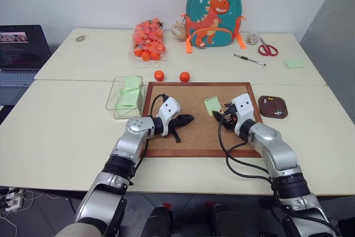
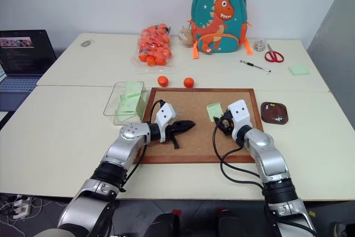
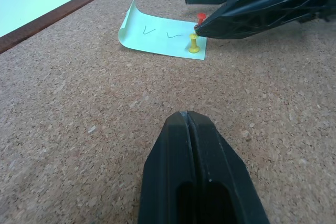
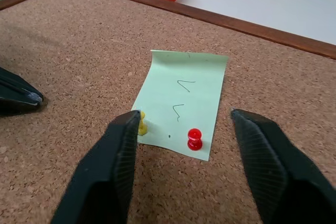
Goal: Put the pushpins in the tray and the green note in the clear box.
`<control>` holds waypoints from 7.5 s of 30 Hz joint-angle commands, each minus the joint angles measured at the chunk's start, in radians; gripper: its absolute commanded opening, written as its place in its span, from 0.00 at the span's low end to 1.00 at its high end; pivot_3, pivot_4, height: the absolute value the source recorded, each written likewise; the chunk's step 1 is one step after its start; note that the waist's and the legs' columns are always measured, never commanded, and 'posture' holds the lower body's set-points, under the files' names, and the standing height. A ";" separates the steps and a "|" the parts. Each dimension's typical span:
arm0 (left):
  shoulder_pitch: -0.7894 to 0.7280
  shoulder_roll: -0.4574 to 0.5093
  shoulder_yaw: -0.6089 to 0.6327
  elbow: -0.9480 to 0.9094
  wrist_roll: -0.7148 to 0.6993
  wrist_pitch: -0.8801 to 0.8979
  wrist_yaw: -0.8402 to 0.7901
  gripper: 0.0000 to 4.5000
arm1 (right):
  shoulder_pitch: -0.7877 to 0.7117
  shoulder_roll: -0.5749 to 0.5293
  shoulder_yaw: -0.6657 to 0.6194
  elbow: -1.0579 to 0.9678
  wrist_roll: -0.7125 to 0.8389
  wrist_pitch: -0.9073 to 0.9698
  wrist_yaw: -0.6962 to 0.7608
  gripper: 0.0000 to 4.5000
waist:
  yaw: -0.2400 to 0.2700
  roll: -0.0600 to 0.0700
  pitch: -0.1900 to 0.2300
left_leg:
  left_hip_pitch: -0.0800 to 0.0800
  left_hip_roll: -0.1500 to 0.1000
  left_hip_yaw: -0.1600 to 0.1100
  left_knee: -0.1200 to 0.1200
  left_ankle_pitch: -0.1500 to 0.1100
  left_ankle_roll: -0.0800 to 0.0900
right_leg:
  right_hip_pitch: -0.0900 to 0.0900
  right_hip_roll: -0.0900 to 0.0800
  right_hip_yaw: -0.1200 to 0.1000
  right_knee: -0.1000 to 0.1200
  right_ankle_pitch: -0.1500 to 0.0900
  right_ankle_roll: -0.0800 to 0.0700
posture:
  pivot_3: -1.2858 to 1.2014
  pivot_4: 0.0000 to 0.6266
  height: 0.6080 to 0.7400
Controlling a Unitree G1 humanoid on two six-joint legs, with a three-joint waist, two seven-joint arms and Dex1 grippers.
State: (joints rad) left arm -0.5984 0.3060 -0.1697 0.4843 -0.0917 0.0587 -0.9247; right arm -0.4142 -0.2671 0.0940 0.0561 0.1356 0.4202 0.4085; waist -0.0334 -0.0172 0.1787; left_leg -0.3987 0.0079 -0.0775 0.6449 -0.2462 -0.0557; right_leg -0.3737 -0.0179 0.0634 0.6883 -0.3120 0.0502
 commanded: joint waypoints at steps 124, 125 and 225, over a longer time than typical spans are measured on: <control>0.034 -0.010 -0.029 0.009 0.022 -0.006 -0.004 0.00 | -0.015 0.053 0.003 0.039 0.025 -0.086 0.027 0.02 | 0.000 0.002 -0.001 | 0.000 0.000 0.000 0.000 0.000 0.000 | 0.000 0.000 0.000 -0.001 0.000 0.000 | 0.52 0.24 1.00; 0.034 -0.010 -0.029 0.010 0.022 -0.006 -0.004 0.00 | -0.015 0.053 0.003 0.038 0.024 -0.086 0.027 0.00 | 0.000 0.002 -0.001 | 0.000 0.000 0.000 0.000 0.000 0.000 | 0.000 0.000 0.000 -0.001 0.000 0.000 | 0.52 0.24 1.00; -0.293 -0.359 0.641 -0.047 -0.743 1.062 0.691 0.00 | 0.013 -0.014 0.026 -0.261 0.042 -0.148 0.115 0.00 | 0.001 -0.001 0.001 | -0.002 0.000 0.000 -0.001 0.003 -0.006 | 0.000 -0.001 -0.001 -0.006 0.000 0.000 | 0.52 0.24 1.00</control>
State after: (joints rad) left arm -0.8782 -0.0448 0.4780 0.4431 -0.8105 1.1224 -0.2307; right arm -0.3805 -0.2892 0.1208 -0.1507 0.1768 0.2726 0.5357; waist -0.0325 -0.0178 0.1798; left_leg -0.4006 0.0081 -0.0780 0.6437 -0.2436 -0.0613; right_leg -0.3737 -0.0184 0.0628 0.6827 -0.3120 0.0504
